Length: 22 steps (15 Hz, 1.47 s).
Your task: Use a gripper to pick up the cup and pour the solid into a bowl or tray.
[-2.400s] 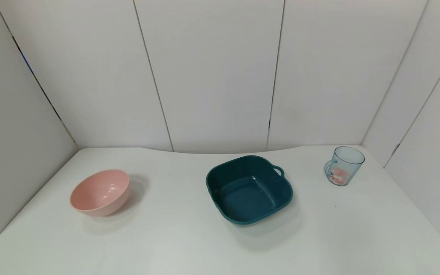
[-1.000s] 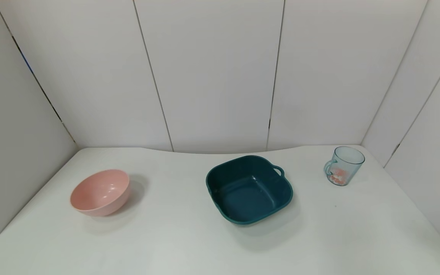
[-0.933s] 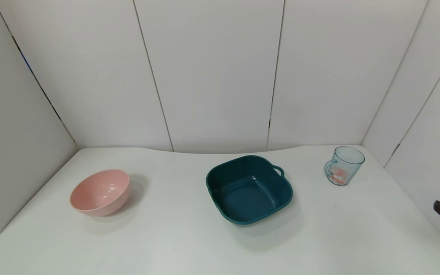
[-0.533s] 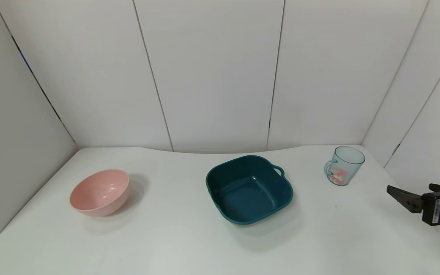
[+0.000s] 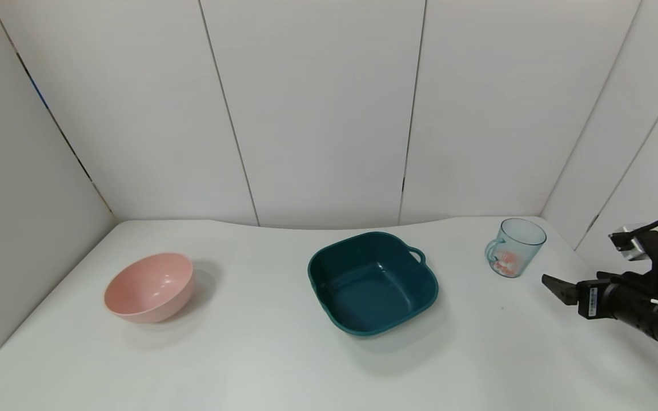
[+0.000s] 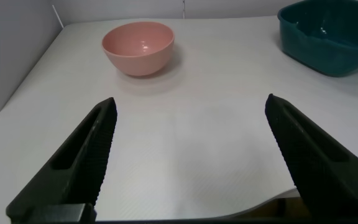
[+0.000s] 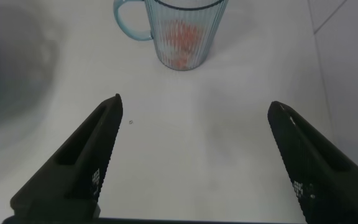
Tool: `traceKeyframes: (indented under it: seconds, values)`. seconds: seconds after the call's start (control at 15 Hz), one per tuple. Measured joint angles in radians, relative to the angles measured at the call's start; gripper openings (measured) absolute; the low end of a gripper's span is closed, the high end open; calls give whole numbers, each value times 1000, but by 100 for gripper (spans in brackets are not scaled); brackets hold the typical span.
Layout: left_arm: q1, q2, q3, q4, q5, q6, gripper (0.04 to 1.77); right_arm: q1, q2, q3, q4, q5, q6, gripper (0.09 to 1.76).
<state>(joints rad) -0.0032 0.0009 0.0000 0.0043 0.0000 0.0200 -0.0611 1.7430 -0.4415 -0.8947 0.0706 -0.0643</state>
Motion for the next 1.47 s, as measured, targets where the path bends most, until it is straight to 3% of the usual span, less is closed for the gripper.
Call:
traceKeyframes:
  seconds: [0.27,0.73,1.47]
  values:
    - [0,0,0,0,0,0,172,9,134,-27,-135,4,0,170]
    - [0,0,0,0,0,0,172,-2,321,-197,-136,32,6,170]
    - [0,0,0,0,0,0,172,-33,431,-343,-138,105,50,170]
